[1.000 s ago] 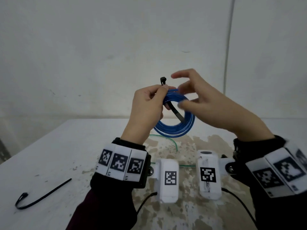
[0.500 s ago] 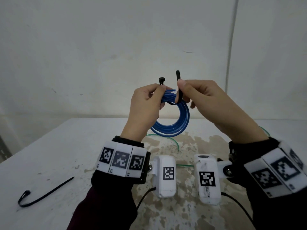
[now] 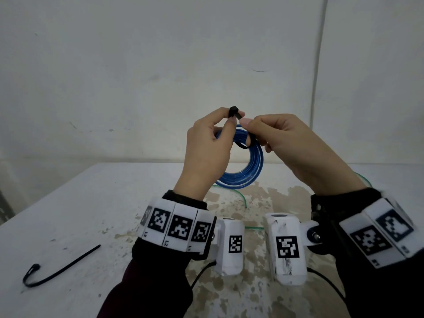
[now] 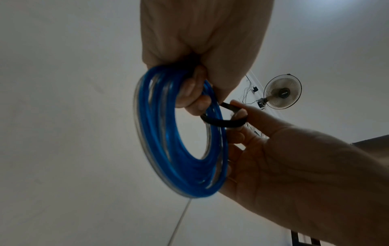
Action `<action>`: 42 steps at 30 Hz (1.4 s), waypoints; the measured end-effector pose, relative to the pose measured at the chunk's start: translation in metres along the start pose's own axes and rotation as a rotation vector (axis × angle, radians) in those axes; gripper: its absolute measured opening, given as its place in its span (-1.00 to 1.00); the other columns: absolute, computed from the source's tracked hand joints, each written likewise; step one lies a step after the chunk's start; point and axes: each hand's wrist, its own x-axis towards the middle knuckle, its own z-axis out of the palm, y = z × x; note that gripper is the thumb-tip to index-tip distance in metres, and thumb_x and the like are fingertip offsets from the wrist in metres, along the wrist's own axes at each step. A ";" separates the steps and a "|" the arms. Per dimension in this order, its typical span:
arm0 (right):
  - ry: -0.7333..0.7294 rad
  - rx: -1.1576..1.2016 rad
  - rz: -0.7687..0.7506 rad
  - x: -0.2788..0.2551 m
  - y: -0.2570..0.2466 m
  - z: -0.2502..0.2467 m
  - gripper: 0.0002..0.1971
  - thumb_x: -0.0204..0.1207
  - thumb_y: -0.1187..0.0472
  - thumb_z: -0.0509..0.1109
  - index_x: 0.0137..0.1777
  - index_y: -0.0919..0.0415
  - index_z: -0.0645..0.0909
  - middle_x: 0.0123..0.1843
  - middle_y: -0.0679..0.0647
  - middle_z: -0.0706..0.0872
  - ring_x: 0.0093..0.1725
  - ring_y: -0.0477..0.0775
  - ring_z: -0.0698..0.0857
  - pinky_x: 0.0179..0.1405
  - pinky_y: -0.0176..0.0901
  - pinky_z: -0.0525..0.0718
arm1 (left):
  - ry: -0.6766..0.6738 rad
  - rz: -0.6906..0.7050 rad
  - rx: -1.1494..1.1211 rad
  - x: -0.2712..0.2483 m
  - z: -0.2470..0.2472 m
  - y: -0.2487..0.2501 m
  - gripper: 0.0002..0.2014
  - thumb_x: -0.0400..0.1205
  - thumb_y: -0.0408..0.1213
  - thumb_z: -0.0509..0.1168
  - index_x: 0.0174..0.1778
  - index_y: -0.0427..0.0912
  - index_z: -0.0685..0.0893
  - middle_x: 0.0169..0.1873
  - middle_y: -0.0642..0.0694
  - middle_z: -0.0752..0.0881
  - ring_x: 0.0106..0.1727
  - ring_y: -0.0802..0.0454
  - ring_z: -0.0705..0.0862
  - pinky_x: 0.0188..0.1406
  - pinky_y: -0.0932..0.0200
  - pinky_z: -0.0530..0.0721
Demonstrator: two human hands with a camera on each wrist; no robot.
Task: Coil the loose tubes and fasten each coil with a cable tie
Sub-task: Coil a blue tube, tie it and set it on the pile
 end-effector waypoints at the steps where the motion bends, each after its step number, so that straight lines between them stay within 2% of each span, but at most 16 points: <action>1: -0.007 0.006 -0.004 0.000 0.000 0.000 -0.62 0.61 0.10 0.32 -0.44 0.22 0.60 -0.47 -0.08 0.63 -0.45 -0.25 0.47 -0.39 -0.58 0.40 | 0.000 0.007 0.013 0.000 0.000 0.000 -0.80 0.70 -0.26 0.21 -0.04 0.01 0.75 -0.43 -0.51 0.59 -0.49 -0.07 0.33 -0.41 0.05 0.38; 4: -0.025 0.026 -0.015 0.000 0.001 0.001 -0.62 0.62 0.11 0.31 -0.45 0.20 0.58 -0.48 -0.11 0.62 -0.46 -0.26 0.48 -0.37 -0.58 0.41 | 0.007 0.010 0.027 0.001 -0.001 -0.001 -0.80 0.69 -0.29 0.21 -0.04 -0.01 0.75 -0.45 -0.43 0.63 -0.50 -0.05 0.37 -0.43 0.08 0.37; 7: -0.035 0.032 -0.006 0.000 0.001 0.000 -0.61 0.61 0.10 0.31 -0.46 0.19 0.56 -0.51 -0.13 0.58 -0.46 -0.24 0.45 -0.38 -0.57 0.40 | -0.003 -0.001 0.029 0.001 0.000 -0.002 -0.79 0.68 -0.30 0.20 -0.03 -0.02 0.75 -0.52 -0.36 0.56 -0.50 -0.07 0.35 -0.44 0.09 0.36; 11: -0.049 0.029 0.013 0.000 0.000 -0.002 -0.61 0.61 0.08 0.31 -0.45 0.22 0.55 -0.53 -0.14 0.55 -0.47 -0.24 0.44 -0.39 -0.57 0.40 | -0.021 0.024 0.038 0.000 0.000 -0.002 -0.78 0.69 -0.32 0.19 -0.01 -0.02 0.75 -0.47 -0.49 0.55 -0.49 -0.13 0.34 -0.44 0.07 0.35; 15: -0.045 -0.002 0.021 0.001 0.002 -0.003 -0.62 0.61 0.11 0.30 -0.44 0.23 0.55 -0.50 -0.07 0.54 -0.47 -0.23 0.44 -0.39 -0.56 0.39 | -0.021 0.040 0.036 -0.001 0.000 -0.001 -0.76 0.68 -0.34 0.19 0.00 0.00 0.75 -0.53 -0.38 0.55 -0.49 -0.10 0.34 -0.44 0.09 0.35; 20: -0.055 0.002 0.033 0.001 0.002 -0.005 -0.60 0.64 0.19 0.26 -0.47 0.21 0.53 -0.56 -0.17 0.56 -0.49 -0.29 0.51 -0.39 -0.60 0.42 | -0.051 0.063 0.063 -0.003 0.001 -0.001 -0.74 0.67 -0.30 0.18 0.04 0.08 0.75 -0.51 -0.38 0.58 -0.48 -0.18 0.36 -0.42 0.09 0.36; 23: -0.075 0.011 0.014 0.000 0.000 -0.006 -0.60 0.65 0.15 0.25 -0.45 0.18 0.55 -0.51 -0.15 0.58 -0.43 -0.24 0.51 -0.28 -0.50 0.44 | -0.047 0.025 -0.007 -0.001 0.000 -0.001 -0.76 0.69 -0.30 0.20 0.02 0.07 0.75 -0.47 -0.48 0.53 -0.47 -0.17 0.34 -0.50 0.17 0.33; 26: -0.084 -0.001 0.013 0.000 -0.001 -0.008 -0.61 0.64 0.11 0.26 -0.44 0.16 0.57 -0.45 -0.09 0.59 -0.35 -0.16 0.50 -0.16 -0.31 0.44 | -0.050 -0.051 -0.090 0.000 0.000 -0.003 -0.77 0.69 -0.33 0.21 0.00 0.01 0.77 -0.51 -0.32 0.46 -0.49 -0.03 0.34 -0.60 0.33 0.31; 29: -0.081 -0.004 0.021 0.000 0.001 -0.009 -0.63 0.64 0.11 0.27 -0.42 0.18 0.59 -0.42 -0.03 0.59 -0.32 -0.11 0.51 -0.11 -0.22 0.45 | -0.059 -0.066 -0.099 -0.001 0.004 -0.003 -0.79 0.69 -0.32 0.23 0.00 -0.01 0.78 -0.51 -0.26 0.46 -0.48 -0.05 0.33 -0.62 0.32 0.29; 33: -0.103 -0.005 0.036 0.001 0.002 -0.011 -0.63 0.64 0.13 0.27 -0.42 0.17 0.58 -0.45 -0.08 0.58 -0.35 -0.14 0.52 -0.09 -0.20 0.47 | -0.066 -0.084 -0.120 -0.002 0.005 -0.003 -0.79 0.69 -0.32 0.23 -0.01 -0.02 0.78 -0.51 -0.22 0.50 -0.49 -0.03 0.33 -0.62 0.37 0.31; 38: -0.104 0.006 0.033 0.002 0.004 -0.011 -0.66 0.64 0.14 0.27 -0.38 0.22 0.58 -0.42 -0.02 0.57 -0.37 -0.15 0.53 -0.11 -0.24 0.48 | -0.061 -0.079 -0.113 -0.002 0.005 -0.002 -0.78 0.69 -0.31 0.23 -0.06 0.03 0.78 -0.50 -0.27 0.48 -0.45 -0.07 0.33 -0.61 0.32 0.30; 42: -0.113 0.019 0.027 0.002 0.004 -0.012 -0.65 0.65 0.16 0.26 -0.37 0.26 0.58 -0.48 -0.13 0.63 -0.34 -0.30 0.61 -0.09 -0.25 0.48 | -0.058 -0.052 -0.073 -0.003 0.005 0.000 -0.78 0.69 -0.27 0.24 -0.10 0.10 0.76 -0.52 -0.23 0.51 -0.46 -0.05 0.36 -0.58 0.28 0.31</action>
